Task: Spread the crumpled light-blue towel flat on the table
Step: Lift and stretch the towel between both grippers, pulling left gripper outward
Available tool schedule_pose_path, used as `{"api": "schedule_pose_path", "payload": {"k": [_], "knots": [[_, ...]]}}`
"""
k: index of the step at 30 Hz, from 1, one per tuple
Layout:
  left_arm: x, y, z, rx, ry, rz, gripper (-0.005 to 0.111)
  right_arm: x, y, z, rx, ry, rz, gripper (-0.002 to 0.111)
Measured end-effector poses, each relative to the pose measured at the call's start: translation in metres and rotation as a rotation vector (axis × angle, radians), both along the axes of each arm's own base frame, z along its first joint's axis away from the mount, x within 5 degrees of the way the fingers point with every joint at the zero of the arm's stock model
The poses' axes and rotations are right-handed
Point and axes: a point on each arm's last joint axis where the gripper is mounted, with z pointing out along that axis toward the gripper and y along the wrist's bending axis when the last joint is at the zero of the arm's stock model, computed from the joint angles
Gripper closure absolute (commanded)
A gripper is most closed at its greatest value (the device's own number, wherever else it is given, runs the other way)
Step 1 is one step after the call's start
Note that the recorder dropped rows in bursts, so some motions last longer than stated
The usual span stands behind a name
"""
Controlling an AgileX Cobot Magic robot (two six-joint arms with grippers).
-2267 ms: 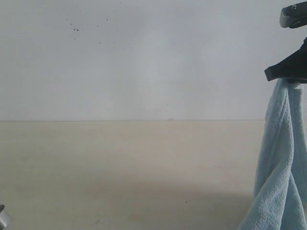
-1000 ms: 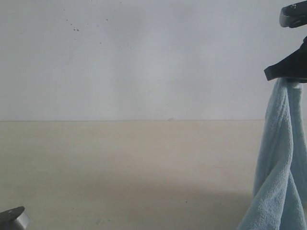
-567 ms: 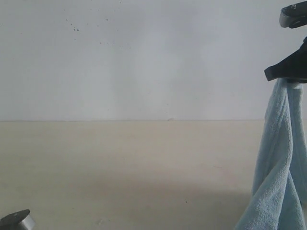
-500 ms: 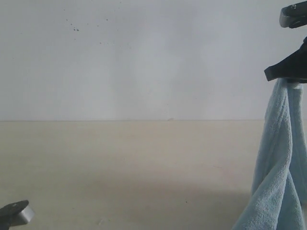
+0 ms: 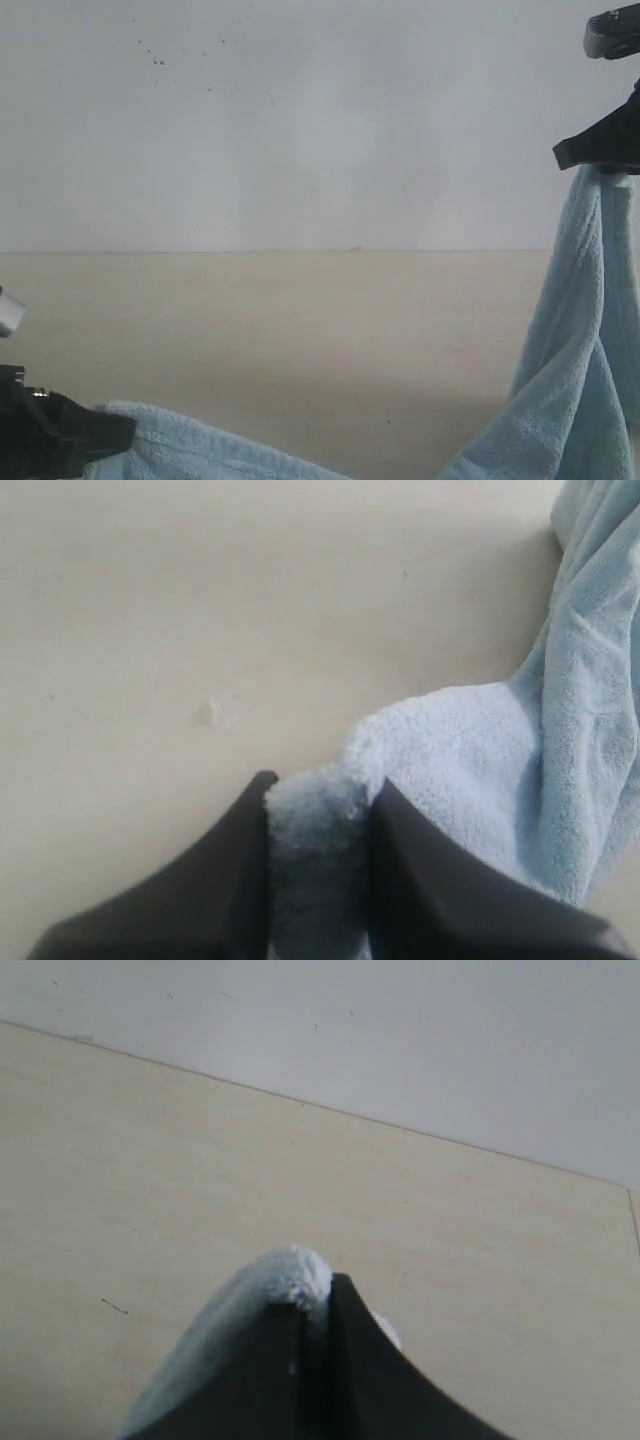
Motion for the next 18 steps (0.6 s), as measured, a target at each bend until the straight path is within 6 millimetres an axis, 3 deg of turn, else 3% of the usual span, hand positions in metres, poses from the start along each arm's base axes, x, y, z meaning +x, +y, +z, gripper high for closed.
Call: {"api": "schedule_pose_path", "payload": {"k": [11,18], "knots": [[-0.04,0.023,0.077,-0.043,-0.397,0.22,0.082,-0.052,-0.008,0.052,-0.019,-0.089,-0.019,0.108],[-0.073,0.036,0.109,-0.093,-0.616,0.319,0.082,-0.1,-0.021,0.083,-0.042,-0.133,-0.1,0.108]]}}
